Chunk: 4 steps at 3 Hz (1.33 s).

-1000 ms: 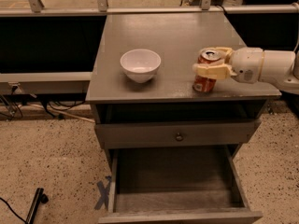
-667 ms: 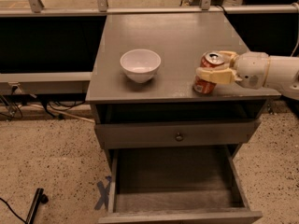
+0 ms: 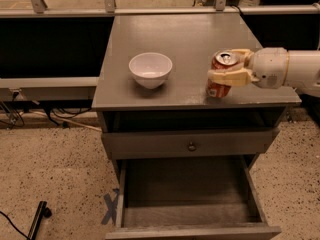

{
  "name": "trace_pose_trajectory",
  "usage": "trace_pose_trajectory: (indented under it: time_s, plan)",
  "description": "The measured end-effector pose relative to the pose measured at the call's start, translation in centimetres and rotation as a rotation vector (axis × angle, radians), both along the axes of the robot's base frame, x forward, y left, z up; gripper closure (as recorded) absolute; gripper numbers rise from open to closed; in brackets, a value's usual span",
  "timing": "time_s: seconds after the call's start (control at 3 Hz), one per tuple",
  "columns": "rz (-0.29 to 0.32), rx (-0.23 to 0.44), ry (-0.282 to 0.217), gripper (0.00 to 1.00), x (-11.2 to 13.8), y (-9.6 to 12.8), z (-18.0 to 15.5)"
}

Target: Place coke can into middle drawer

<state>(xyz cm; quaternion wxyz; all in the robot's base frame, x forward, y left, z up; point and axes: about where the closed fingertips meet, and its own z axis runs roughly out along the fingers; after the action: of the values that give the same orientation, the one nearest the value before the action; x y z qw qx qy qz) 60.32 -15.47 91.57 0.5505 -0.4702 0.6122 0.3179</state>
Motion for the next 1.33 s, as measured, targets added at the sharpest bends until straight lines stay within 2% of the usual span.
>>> trace_pose_trajectory:
  time_s: [0.33, 0.67, 1.0, 1.33]
  plan:
    - [0.016, -0.012, -0.014, 1.00, -2.0, 1.3, 2.6]
    - [-0.030, -0.020, 0.004, 1.00, -5.3, 1.2, 3.7]
    - [-0.114, -0.052, 0.070, 1.00, -10.9, -1.7, 1.1]
    - [-0.154, -0.056, 0.070, 1.00, -15.1, -5.3, -2.7]
